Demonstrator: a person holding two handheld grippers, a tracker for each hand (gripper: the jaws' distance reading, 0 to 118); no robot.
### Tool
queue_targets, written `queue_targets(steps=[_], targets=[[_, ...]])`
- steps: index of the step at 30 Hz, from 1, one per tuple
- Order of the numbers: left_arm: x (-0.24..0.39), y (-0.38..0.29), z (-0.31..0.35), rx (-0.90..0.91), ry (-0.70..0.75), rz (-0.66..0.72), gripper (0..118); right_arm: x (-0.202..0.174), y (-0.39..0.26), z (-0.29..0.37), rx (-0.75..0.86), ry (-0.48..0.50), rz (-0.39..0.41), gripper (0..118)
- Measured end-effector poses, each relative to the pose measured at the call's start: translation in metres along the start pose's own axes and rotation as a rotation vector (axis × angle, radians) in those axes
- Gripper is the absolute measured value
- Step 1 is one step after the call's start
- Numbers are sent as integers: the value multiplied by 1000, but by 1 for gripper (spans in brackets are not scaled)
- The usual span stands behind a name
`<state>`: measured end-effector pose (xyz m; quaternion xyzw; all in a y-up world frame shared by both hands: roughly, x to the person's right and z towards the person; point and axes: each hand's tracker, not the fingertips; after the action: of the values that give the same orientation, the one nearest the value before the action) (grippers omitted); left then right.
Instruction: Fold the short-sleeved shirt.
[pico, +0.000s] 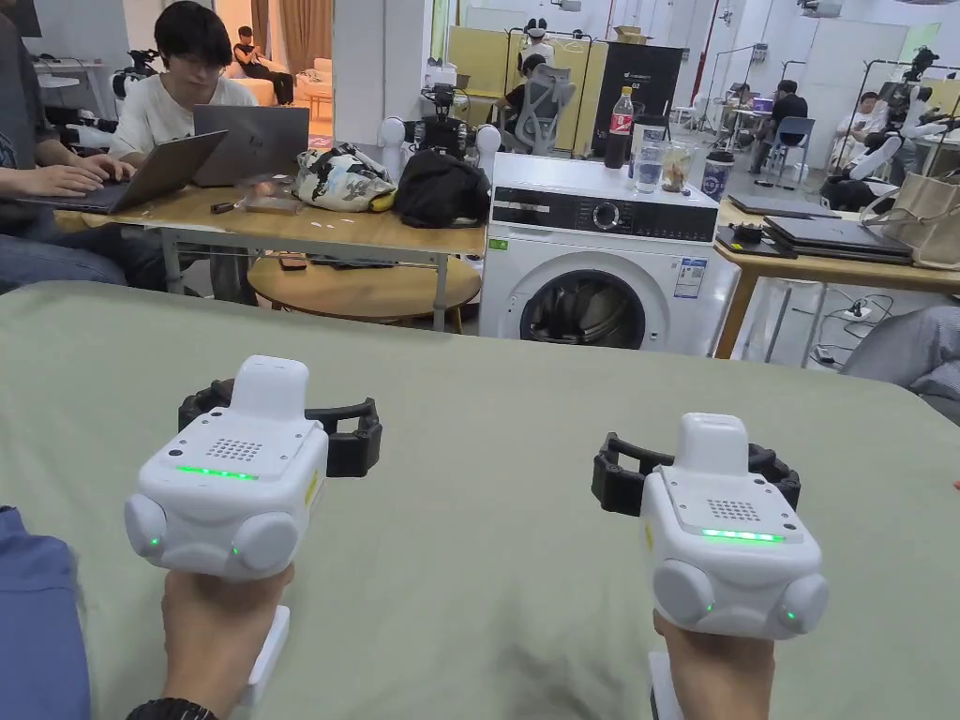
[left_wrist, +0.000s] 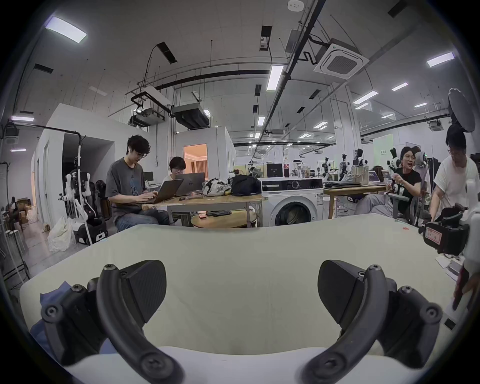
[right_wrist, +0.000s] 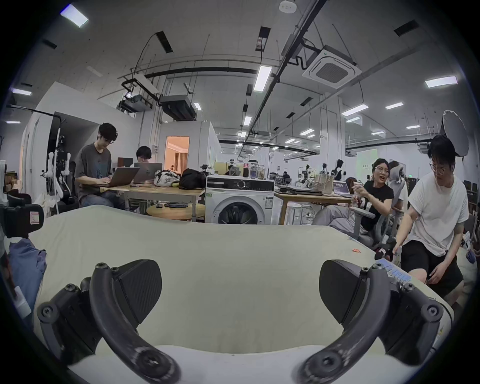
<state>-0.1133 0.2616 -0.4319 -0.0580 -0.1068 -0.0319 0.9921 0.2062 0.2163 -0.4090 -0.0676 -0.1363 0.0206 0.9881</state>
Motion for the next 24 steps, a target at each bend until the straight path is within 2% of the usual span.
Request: queue_targets(steps=[24], targets=[[4, -8, 4, -7, 19, -20, 115, -3, 1, 13, -5, -3, -16, 118]])
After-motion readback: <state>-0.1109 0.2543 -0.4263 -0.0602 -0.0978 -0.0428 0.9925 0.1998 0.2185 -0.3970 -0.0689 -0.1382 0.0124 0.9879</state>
